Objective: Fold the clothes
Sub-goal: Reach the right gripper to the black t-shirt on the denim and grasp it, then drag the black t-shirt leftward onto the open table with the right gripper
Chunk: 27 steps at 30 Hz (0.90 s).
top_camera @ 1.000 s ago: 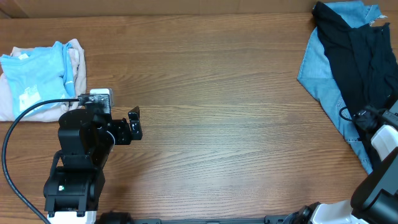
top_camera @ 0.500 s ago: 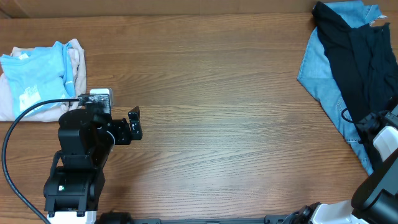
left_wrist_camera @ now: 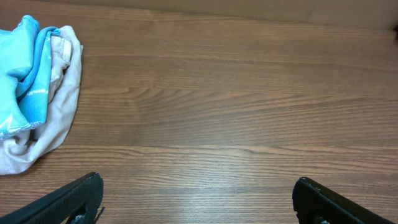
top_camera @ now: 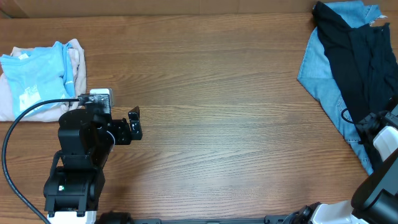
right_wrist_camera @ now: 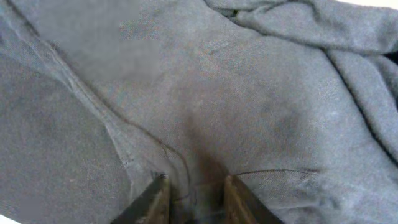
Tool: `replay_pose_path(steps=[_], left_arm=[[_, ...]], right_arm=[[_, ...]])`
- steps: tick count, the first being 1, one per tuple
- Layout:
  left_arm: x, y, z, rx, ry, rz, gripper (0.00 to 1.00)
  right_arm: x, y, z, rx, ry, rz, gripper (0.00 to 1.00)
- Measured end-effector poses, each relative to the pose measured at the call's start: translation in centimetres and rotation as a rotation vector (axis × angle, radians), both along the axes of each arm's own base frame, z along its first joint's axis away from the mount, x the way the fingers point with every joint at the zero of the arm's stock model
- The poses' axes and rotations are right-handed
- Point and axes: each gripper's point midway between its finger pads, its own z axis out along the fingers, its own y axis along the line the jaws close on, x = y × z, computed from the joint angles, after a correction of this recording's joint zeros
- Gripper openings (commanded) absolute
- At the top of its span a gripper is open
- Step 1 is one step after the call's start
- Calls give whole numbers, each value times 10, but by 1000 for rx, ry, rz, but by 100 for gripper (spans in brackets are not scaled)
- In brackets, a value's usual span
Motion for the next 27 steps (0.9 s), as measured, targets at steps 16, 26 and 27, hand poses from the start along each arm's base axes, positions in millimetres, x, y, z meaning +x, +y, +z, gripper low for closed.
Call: replay_pose_path(steps=[16, 26, 27], left_arm=[[1, 0, 2, 0, -9, 0, 100], [2, 0, 2, 0, -12, 0, 100], [2, 0, 2, 0, -12, 0, 100]], right_arm=[[32, 14, 27, 68, -70, 83, 4], [138, 179, 149, 72, -202, 622, 4], [140, 204, 148, 83, -192, 682, 4]])
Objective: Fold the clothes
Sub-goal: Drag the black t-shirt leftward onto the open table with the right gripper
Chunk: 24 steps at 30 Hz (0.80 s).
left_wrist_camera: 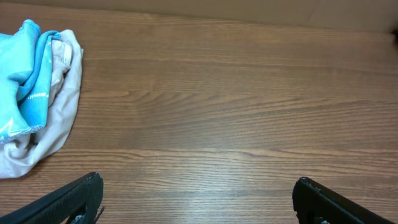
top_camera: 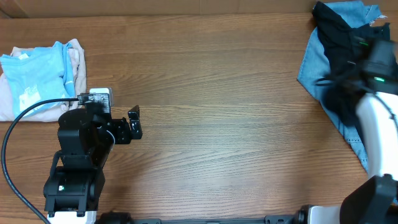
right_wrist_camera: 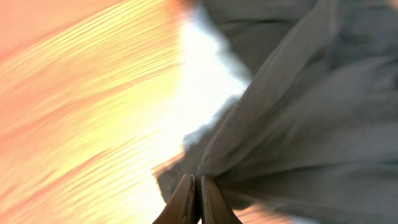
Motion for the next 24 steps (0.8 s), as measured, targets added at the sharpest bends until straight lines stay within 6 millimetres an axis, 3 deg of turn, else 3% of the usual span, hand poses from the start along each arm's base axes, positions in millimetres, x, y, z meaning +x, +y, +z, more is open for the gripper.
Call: replay_pose_path(steps=[4, 8, 12, 15, 18, 19, 20, 21, 23, 24], left_arm=[[0, 0, 0, 0, 0, 0, 100], [0, 0, 0, 0, 0, 0, 100], [0, 0, 0, 0, 0, 0, 100], [0, 0, 0, 0, 0, 0, 100], [0, 0, 0, 0, 0, 0, 100], [0, 0, 0, 0, 0, 0, 100], [0, 0, 0, 0, 0, 0, 100], [0, 0, 0, 0, 0, 0, 100], [0, 0, 0, 0, 0, 0, 100], [0, 0, 0, 0, 0, 0, 100]], right_arm=[[-4, 100, -9, 0, 44, 248, 4], [-18, 188, -17, -4, 57, 463, 4], [-36, 263, -28, -1, 51, 644, 4], [-47, 306, -40, 1, 44, 741, 4], [-46, 329, -41, 9, 0, 785, 6], [-42, 335, -38, 10, -30, 788, 13], [-38, 338, -34, 10, -57, 783, 33], [-32, 339, -28, 7, -91, 769, 45], [-19, 333, -18, -26, -144, 731, 46], [-15, 328, -14, -44, -154, 710, 52]])
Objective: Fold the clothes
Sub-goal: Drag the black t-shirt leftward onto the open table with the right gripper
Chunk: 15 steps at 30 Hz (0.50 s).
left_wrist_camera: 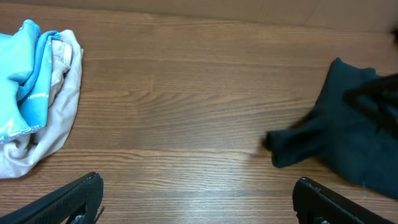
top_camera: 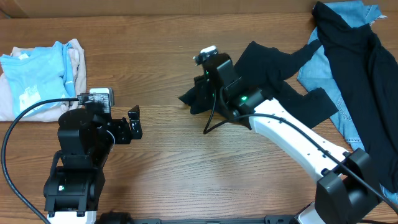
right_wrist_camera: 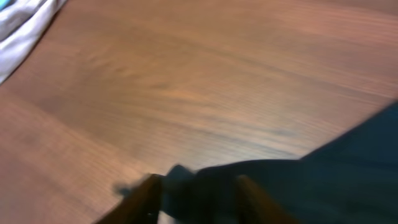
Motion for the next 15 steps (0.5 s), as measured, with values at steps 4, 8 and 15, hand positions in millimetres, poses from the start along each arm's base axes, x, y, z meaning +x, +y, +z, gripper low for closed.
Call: replay_pose_path(steps=[4, 8, 15], left_arm=[[0, 0, 0, 0, 2, 0, 100], [6, -4, -6, -13, 18, -20, 100], [40, -31, -48, -55, 137, -117, 100]], right_arm=[[22, -43, 23, -53, -50, -145, 78], [29, -102, 54, -103, -68, -287, 83], [6, -196, 84, -150, -27, -487, 91]])
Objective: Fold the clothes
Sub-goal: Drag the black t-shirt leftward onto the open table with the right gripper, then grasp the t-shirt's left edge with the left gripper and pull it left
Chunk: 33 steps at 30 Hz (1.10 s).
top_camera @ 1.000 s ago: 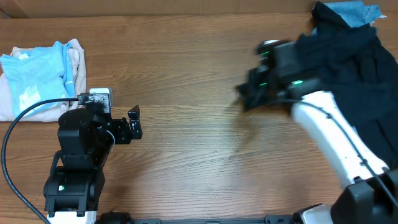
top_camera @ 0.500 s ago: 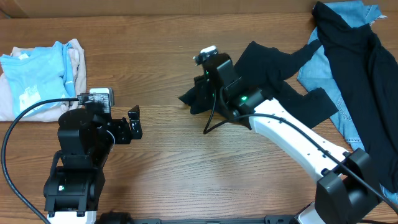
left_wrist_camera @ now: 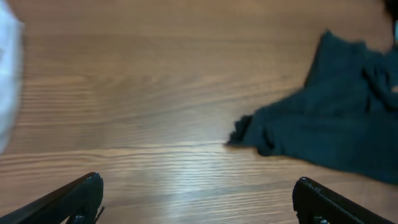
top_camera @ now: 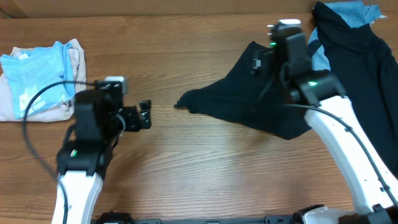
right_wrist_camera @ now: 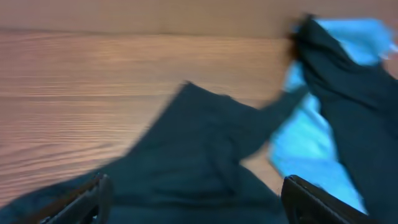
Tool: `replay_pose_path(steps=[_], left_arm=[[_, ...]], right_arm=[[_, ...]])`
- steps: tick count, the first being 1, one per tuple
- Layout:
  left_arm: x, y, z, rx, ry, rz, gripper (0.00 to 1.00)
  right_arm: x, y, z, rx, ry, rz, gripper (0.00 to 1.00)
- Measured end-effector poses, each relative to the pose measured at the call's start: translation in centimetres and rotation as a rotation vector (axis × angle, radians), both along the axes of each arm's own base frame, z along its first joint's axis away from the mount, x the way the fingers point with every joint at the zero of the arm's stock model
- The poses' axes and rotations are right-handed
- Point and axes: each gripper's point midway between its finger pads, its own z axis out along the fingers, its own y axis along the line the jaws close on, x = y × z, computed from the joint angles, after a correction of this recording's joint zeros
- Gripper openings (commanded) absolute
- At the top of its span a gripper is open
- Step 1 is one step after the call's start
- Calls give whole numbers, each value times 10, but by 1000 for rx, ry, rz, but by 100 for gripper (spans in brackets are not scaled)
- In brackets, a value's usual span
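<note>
A black garment [top_camera: 249, 102] lies loosely spread on the wooden table [top_camera: 186, 168], right of the middle, with one pointed end toward the left. It also shows in the left wrist view [left_wrist_camera: 329, 130] and the right wrist view [right_wrist_camera: 186, 143]. My right gripper [top_camera: 264, 62] hangs over the garment's far part, fingers wide apart and holding nothing [right_wrist_camera: 196, 211]. My left gripper [top_camera: 144, 115] is open too, low over bare wood a little left of the garment's end [left_wrist_camera: 198, 205].
A pile of dark clothes on blue denim [top_camera: 360, 62] fills the back right corner. A folded stack, light blue on beige [top_camera: 37, 78], sits at the far left. Table edges run along the front and back.
My right gripper was shut on the black garment's end near the table's middle; now it is open and further right, and the garment lies free. My left gripper has moved right, toward the garment.
My right gripper was closing on dark cloth in the right-hand pile. Then it was shut on that cloth over the pile. Later it held the black garment's end near the table's middle. Now the garment lies spread there, let go, and both grippers are open.
</note>
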Motion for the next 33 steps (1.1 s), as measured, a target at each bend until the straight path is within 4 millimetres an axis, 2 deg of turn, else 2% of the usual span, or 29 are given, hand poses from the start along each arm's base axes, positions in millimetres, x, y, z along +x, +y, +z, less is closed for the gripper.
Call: replay_pose_path(steps=[5, 8, 11, 15, 19, 22, 24, 25, 27, 29, 33], left_arm=[[24, -41, -46, -14, 93, -120, 100], [33, -64, -80, -7, 156, -178, 100], [40, -78, -111, 0, 203, -209, 100], [51, -86, -145, -2, 240, -224, 100], [58, -92, -168, -15, 252, -238, 96], [60, -99, -179, -28, 257, -253, 81], [61, -103, -181, -31, 253, -264, 59], [62, -105, -180, -36, 244, -267, 41], [66, -107, -176, -39, 221, -278, 15], [68, -108, -175, -41, 208, -280, 4], [68, -109, -174, -44, 204, -282, 4]], right_arm=[[-14, -49, -9, -2, 78, -121, 91], [-20, -68, -16, 10, 116, -168, 91], [-21, -75, -18, 31, 128, -185, 91], [-22, -73, -19, 49, 134, -176, 92], [-22, -72, -20, 57, 136, -172, 91], [-22, -71, -20, 58, 137, -171, 91], [-22, -71, -20, 58, 137, -171, 91], [-22, -71, -20, 57, 137, -171, 91], [-22, -71, -20, 59, 137, -171, 91], [-22, -71, -20, 61, 138, -168, 91], [-22, -70, -20, 63, 138, -167, 91]])
